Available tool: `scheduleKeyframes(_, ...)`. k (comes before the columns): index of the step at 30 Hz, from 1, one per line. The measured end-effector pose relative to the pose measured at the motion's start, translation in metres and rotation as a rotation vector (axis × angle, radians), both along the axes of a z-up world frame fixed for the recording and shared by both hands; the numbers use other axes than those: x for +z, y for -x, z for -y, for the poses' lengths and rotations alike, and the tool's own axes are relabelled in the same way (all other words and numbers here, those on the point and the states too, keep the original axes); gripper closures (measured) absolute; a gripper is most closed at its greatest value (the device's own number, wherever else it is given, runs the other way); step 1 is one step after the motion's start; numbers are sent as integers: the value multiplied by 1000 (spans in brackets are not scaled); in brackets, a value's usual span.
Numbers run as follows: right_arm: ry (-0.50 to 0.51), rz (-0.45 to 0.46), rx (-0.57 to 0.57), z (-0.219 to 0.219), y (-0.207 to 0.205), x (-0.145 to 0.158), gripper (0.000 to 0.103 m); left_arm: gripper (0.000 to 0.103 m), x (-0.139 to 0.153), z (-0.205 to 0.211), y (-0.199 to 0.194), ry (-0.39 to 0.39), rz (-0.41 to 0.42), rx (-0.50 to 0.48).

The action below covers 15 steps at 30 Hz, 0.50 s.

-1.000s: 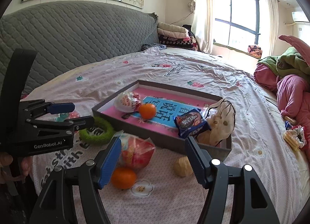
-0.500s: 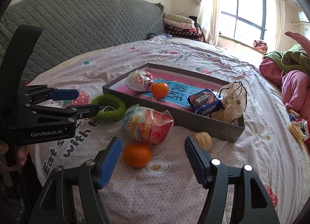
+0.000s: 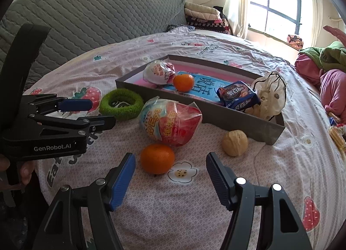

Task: Organize objects
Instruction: 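Move the left tool onto the green fuzzy ring and close on it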

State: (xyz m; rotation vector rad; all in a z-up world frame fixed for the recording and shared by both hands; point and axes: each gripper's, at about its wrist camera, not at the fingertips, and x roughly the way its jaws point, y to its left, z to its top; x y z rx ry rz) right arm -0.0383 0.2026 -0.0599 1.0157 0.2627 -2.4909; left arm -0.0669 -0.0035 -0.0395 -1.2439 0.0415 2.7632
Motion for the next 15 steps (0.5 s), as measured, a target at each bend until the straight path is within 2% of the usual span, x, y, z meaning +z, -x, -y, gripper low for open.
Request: scheduleKeyframes(15, 23, 28, 12, 9, 5, -12, 36, 39, -6, 5, 19, -9, -23, -16)
